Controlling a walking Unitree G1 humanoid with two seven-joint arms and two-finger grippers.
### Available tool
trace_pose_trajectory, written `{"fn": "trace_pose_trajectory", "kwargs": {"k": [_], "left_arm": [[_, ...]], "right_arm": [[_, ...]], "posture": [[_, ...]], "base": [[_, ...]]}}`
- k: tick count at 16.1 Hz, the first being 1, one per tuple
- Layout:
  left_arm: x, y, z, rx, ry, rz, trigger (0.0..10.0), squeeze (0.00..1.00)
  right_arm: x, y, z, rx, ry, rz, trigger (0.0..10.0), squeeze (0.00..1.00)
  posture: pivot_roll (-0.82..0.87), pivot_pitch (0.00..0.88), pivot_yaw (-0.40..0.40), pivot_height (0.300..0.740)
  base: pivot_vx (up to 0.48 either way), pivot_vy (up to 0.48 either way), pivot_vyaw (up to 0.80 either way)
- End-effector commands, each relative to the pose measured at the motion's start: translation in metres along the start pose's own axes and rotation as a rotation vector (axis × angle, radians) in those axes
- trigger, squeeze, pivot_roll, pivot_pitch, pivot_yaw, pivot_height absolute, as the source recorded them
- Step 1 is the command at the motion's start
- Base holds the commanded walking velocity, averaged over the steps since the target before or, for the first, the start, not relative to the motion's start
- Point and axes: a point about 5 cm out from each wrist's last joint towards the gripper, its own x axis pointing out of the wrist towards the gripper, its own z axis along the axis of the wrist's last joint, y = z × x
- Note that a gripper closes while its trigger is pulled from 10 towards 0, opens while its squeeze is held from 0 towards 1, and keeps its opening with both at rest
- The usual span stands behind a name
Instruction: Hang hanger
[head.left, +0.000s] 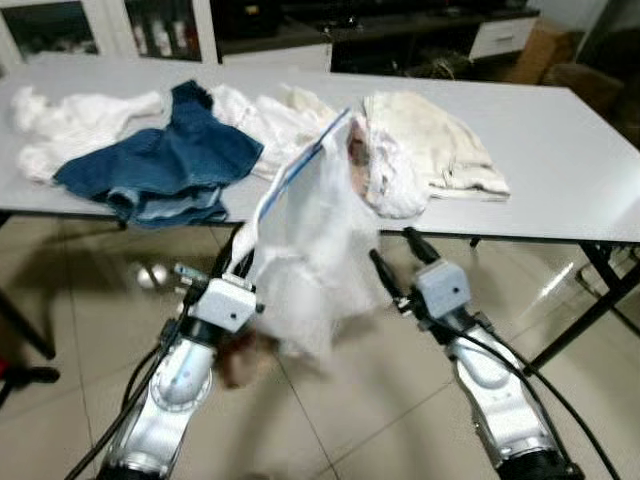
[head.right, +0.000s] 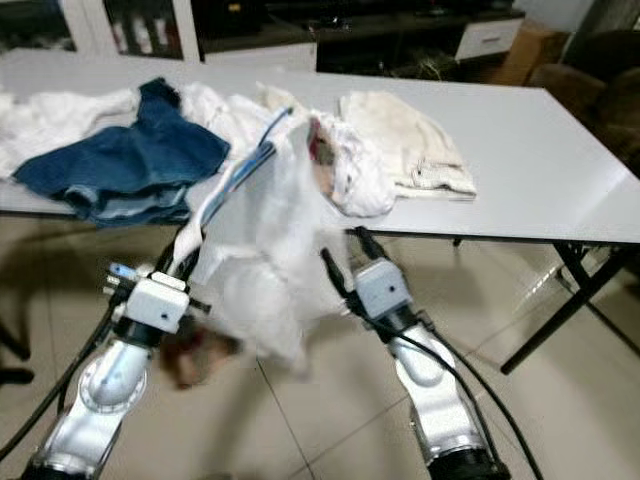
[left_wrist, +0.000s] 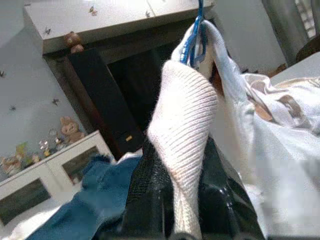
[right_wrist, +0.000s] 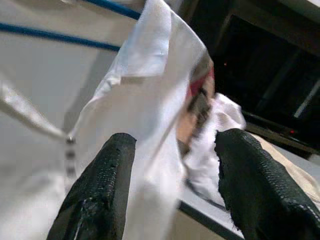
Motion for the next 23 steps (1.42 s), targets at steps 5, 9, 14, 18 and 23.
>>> {"fn": "trace_pose_trajectory", "kwargs": {"k": [5, 9, 14, 18, 23], "left_arm": [[0.025, 0.012, 0.024, -0.002, -0.121, 0.054, 10.0, 0.0], [0.033, 0.02, 0.031, 0.003, -0.15, 0.08, 10.0, 0.0], [0.038, 0.025, 0.032, 0.009, -0.151, 0.089, 10.0, 0.0], [0.04, 0.026, 0.03, 0.015, -0.139, 0.093, 10.0, 0.0], [0.037, 0.021, 0.024, -0.003, -0.106, 0.081, 10.0, 0.0]], "right_arm": [[-0.002, -0.01, 0.0, -0.013, 0.005, -0.031, 10.0, 0.0], [-0.002, -0.011, 0.001, -0.013, 0.001, -0.033, 10.0, 0.0], [0.01, -0.018, 0.016, -0.013, -0.058, -0.055, 10.0, 0.0], [0.022, -0.027, 0.033, -0.017, -0.119, -0.076, 10.0, 0.0], [0.027, -0.029, 0.041, -0.018, -0.143, -0.082, 10.0, 0.0]], "posture": [[0.14, 0.012, -0.016, 0.74], [0.14, 0.012, -0.016, 0.74], [0.14, 0.006, -0.015, 0.74], [0.14, 0.001, -0.017, 0.74], [0.14, 0.004, -0.021, 0.74]], "base": [[0.48, 0.0, 0.0], [0.48, 0.0, 0.0], [0.48, 0.0, 0.0], [0.48, 0.0, 0.0], [0.076, 0.0, 0.0]]}}
